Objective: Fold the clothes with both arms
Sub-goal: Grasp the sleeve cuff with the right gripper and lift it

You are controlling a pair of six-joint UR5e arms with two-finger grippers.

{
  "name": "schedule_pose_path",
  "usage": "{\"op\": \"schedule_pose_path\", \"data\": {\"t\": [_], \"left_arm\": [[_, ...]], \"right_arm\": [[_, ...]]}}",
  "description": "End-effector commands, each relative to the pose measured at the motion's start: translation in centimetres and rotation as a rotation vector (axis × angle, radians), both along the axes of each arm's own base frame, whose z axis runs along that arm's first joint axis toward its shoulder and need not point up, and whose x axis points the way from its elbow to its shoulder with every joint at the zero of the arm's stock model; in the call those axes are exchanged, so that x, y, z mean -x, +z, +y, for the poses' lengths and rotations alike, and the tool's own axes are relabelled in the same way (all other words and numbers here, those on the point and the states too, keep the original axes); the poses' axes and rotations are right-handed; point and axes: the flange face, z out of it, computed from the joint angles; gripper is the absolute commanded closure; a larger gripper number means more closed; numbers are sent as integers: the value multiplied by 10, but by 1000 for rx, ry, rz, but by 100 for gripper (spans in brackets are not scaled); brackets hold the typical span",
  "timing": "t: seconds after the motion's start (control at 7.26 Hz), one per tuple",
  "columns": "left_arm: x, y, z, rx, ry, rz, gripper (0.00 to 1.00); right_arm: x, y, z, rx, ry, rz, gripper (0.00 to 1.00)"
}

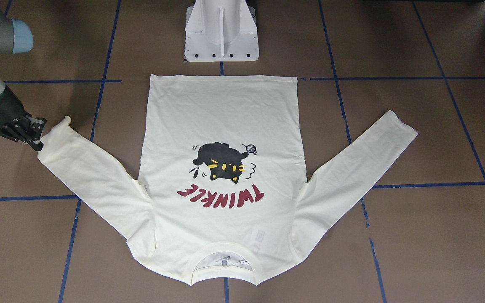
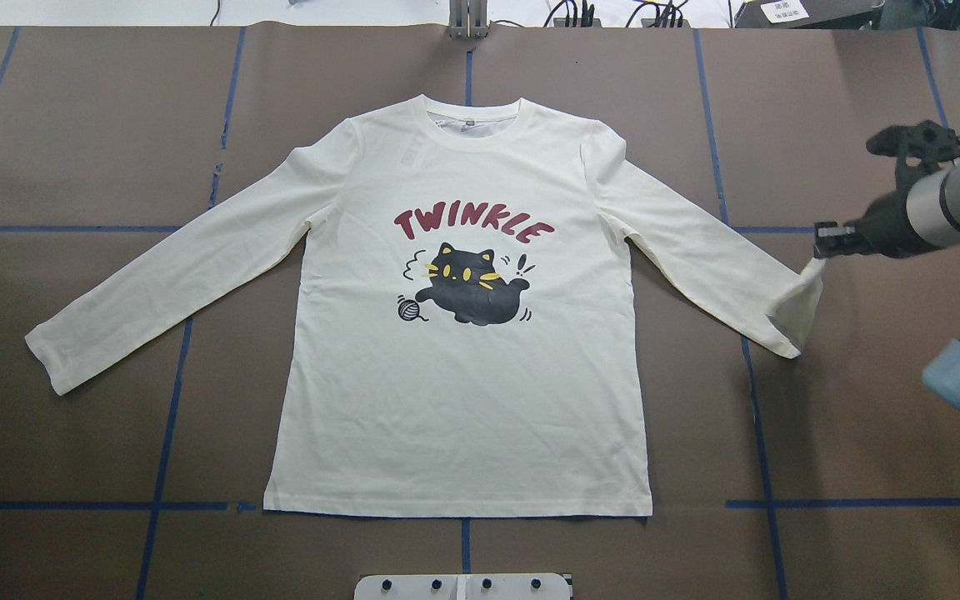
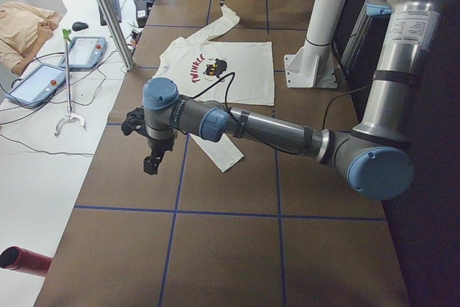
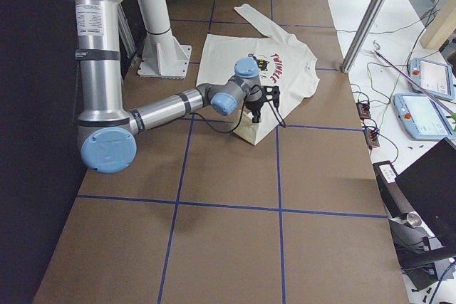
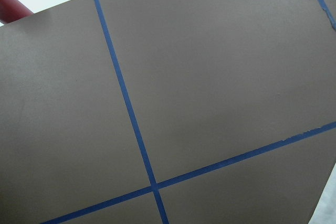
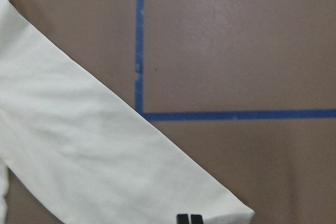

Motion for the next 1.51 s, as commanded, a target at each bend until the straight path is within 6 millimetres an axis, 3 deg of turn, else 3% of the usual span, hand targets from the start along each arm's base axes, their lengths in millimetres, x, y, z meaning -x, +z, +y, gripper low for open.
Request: {"op": "schedule_pose_path", "data": {"t": [0.0, 0.14, 0.28, 0.41, 0.69, 0.83, 0.96, 1.24, 1.38], "left_arm": [[0, 0, 0, 0, 0, 0, 0], [0, -1, 0, -1, 0, 0, 0], [0, -1, 0, -1, 0, 0, 0], [0, 0, 0, 1, -1, 0, 0], [0, 0, 0, 2, -1, 0, 0], [0, 0, 0, 3, -1, 0, 0], [0, 2, 0, 6, -1, 0, 0], [0, 5, -1, 11, 0, 0, 0], [0, 8, -1, 16, 0, -1, 0]], "right_arm": [[12, -141, -62, 25, 49, 23, 100], [17, -212, -78, -20, 81, 36, 100], [25, -271, -84, -110, 98, 24, 100], [43, -317, -89, -161, 96, 2, 100], [106, -393, -112, -194, 81, 7, 100], [149, -420, -114, -198, 69, 31, 100], [206, -416, -99, -212, 60, 80, 100], [343, -387, -60, -250, 122, 61, 100], [389, -395, -55, -264, 168, 56, 100]]}}
